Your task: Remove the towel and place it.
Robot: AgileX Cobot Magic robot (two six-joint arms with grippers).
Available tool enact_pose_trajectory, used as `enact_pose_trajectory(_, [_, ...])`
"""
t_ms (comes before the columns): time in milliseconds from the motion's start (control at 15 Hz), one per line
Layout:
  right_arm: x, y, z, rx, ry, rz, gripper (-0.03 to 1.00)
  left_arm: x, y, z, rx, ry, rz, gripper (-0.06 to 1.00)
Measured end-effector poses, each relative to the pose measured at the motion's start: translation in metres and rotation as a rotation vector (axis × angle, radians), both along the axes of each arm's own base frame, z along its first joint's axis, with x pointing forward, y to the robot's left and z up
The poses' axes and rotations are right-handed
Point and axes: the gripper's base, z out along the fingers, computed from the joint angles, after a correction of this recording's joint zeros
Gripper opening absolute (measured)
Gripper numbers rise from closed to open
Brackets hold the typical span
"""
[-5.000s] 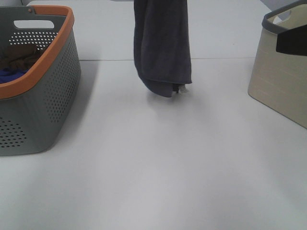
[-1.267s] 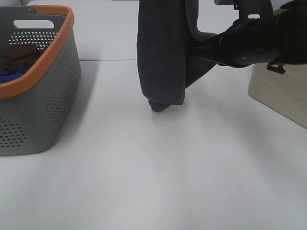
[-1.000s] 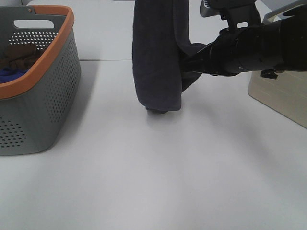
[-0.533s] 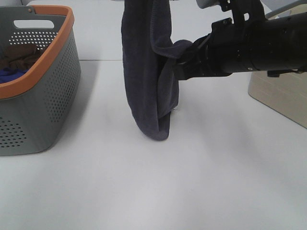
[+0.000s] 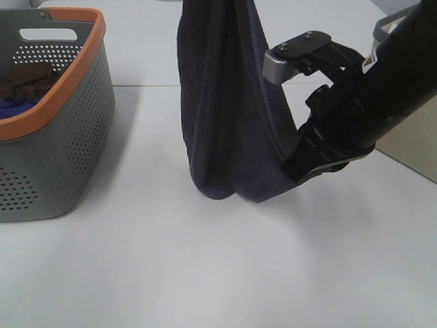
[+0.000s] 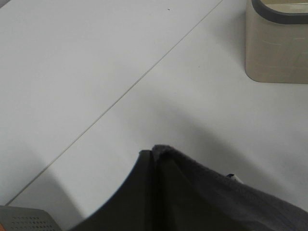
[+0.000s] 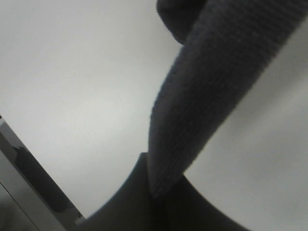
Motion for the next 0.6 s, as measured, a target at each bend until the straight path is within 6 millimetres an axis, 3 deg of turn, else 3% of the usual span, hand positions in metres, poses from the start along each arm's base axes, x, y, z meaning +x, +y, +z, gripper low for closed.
enact_pose_trajectory(200, [0.008, -0.003, 0.013, -0.041, -0.032, -0.066, 0.0, 0.0, 0.0, -0.002, -0.048, 0.038, 0.056, 0.0])
enact_pose_trajectory(400, [0.017, -0.005, 0.027, -0.084, -0.097, -0.062, 0.0, 0.009, 0.002, -0.024, 0.026, 0.074, 0.126, 0.0])
enact_pose_trajectory(600, [0.037, -0.006, 0.053, -0.153, -0.252, -0.047, 0.0, 0.023, 0.017, -0.038, 0.103, 0.064, 0.226, 0.0])
